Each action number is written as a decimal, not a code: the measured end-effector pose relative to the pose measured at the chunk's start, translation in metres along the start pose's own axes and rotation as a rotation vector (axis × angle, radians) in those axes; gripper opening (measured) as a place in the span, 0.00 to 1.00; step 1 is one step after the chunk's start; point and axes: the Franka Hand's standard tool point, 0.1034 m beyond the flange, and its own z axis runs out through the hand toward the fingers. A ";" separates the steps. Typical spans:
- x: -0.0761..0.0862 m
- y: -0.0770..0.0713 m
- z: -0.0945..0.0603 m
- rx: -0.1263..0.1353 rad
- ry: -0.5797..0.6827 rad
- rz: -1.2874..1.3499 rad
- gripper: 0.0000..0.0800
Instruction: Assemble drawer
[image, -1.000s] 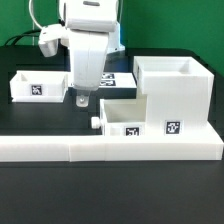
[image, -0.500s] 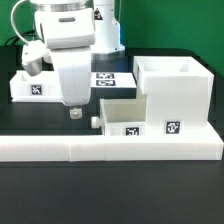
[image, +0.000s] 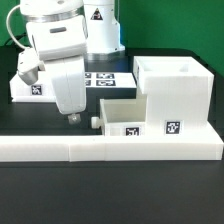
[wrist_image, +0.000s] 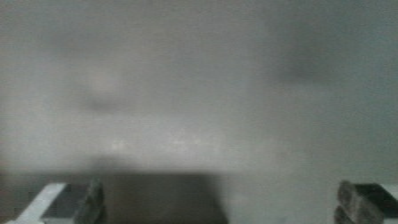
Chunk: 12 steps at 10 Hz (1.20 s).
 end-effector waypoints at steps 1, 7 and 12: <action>0.008 0.000 0.006 -0.003 0.004 -0.019 0.81; 0.035 0.010 0.008 0.012 -0.032 0.031 0.81; 0.034 0.010 0.008 0.014 -0.050 0.032 0.81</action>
Offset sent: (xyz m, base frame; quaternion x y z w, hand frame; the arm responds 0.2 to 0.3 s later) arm 0.0095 0.0311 -0.0004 0.0028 0.0042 -0.0083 1.0000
